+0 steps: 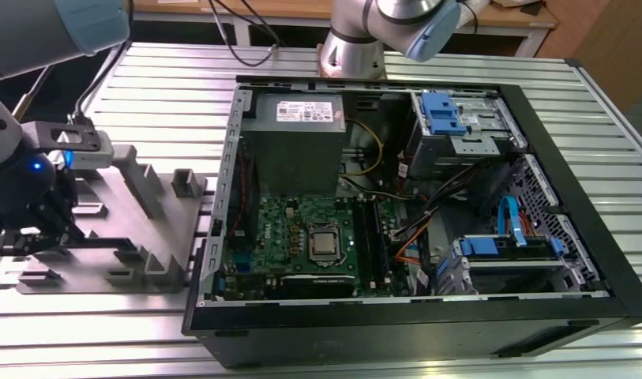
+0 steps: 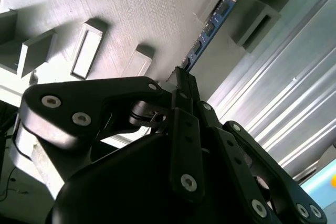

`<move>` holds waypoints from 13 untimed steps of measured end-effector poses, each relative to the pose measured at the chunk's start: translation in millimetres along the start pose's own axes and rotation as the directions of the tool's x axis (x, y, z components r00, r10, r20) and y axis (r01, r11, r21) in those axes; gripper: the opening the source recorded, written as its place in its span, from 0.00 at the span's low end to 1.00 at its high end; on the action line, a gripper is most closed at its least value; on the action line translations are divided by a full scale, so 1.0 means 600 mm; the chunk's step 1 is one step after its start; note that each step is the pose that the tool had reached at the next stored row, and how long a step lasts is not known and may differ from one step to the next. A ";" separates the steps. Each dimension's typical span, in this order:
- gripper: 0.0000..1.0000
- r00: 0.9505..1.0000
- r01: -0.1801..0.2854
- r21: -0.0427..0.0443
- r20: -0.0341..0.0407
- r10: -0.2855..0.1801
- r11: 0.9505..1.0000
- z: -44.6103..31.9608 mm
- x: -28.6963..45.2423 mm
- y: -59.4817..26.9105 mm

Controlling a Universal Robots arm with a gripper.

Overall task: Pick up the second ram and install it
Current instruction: 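Pick up the second ram and move it above second insertion slot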

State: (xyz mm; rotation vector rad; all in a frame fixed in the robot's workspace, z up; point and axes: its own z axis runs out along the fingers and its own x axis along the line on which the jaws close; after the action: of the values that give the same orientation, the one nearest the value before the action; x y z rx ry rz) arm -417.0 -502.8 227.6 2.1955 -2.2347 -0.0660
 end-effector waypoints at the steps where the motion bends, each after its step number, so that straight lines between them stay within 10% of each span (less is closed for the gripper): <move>1: 0.08 1.000 0.000 0.000 0.000 0.000 1.000 -0.003 0.000 0.000; 13: 0.08 1.000 0.000 0.001 0.000 0.000 1.000 -0.036 -0.001 0.001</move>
State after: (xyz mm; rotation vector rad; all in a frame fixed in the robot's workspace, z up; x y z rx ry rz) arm -417.0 -502.8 249.3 2.1958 -2.2350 -0.0654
